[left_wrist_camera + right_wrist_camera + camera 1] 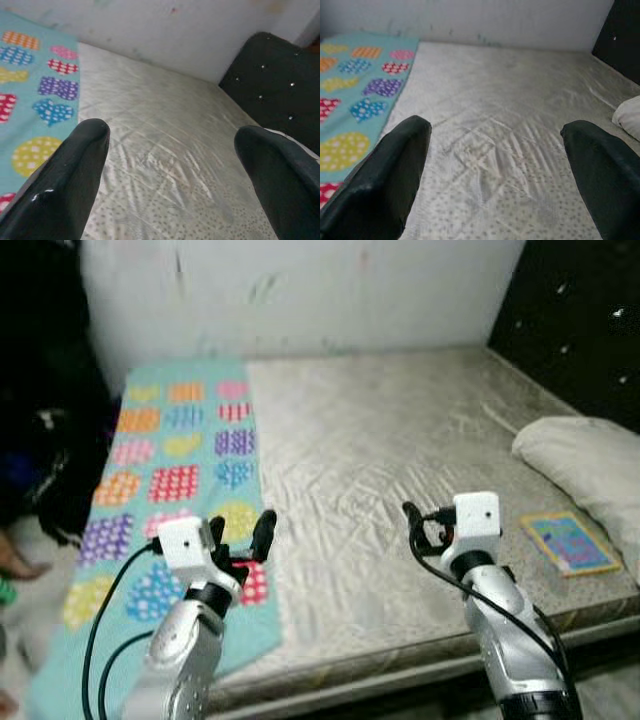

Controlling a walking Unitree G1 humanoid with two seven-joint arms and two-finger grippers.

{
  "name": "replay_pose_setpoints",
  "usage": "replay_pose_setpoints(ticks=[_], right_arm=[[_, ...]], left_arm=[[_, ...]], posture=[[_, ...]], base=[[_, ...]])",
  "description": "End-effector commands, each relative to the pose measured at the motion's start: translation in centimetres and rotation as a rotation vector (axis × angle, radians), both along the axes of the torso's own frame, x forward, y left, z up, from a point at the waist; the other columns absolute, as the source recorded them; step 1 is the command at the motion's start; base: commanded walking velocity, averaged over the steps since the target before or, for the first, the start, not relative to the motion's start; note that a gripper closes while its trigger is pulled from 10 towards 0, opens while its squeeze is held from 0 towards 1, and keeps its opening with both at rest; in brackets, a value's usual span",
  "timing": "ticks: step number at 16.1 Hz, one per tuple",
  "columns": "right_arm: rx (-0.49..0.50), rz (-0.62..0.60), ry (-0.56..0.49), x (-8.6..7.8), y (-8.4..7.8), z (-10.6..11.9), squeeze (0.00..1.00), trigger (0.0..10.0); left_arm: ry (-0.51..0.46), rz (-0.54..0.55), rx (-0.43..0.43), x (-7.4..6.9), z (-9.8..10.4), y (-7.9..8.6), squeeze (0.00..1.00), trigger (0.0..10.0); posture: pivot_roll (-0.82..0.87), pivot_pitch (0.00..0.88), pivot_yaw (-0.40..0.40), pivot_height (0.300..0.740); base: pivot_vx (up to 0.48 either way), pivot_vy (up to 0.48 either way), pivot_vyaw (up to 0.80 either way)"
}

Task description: Clean up the room

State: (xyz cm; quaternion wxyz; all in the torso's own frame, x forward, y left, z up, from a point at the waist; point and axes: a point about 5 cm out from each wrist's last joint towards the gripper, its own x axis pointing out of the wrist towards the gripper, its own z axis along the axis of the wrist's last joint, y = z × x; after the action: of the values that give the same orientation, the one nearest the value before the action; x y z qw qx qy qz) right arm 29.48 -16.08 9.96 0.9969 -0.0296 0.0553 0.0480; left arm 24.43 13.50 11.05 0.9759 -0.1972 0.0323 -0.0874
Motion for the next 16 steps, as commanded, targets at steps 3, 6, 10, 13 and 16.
replay_pose_setpoints(ticks=[3, 6, 10, 13, 16], right_arm=[[0.005, 0.021, -0.018, 0.2, 0.6, 0.5, 0.00, 10.0], [0.004, 0.029, -0.015, 0.2, 0.7, 0.5, 0.00, 10.0], [0.002, 0.047, -0.013, 0.3, 1.1, 0.5, 0.00, 10.0], [-0.014, 0.047, -0.004, 0.3, 1.1, 0.3, 0.00, 10.0], [-0.029, 0.044, -0.001, 0.5, 1.1, 0.2, 0.00, 10.0]], left_arm=[[0.008, 0.016, 0.010, 0.1, 0.0, 0.4, 0.00, 10.0], [0.010, 0.024, 0.019, 0.1, 0.0, 0.4, 0.00, 10.0], [0.008, 0.045, 0.032, 0.2, -0.1, 0.7, 0.00, 10.0], [0.032, 0.070, 0.051, 0.0, -0.5, 1.1, 0.00, 10.0], [0.053, 0.080, 0.067, 0.1, -1.0, 1.5, 0.00, 10.0]], posture=[[-0.10, 0.000, -0.025, 0.740], [-0.10, 0.000, -0.024, 0.740], [-0.10, 0.000, -0.024, 0.740], [-0.09, 0.000, -0.025, 0.740], [-0.09, 0.000, -0.024, 0.740]], base=[[0.000, 0.480, 0.00], [0.000, 0.480, 0.00], [0.000, 0.107, 0.00], [0.000, 0.000, 0.00], [0.000, 0.000, 0.00]])
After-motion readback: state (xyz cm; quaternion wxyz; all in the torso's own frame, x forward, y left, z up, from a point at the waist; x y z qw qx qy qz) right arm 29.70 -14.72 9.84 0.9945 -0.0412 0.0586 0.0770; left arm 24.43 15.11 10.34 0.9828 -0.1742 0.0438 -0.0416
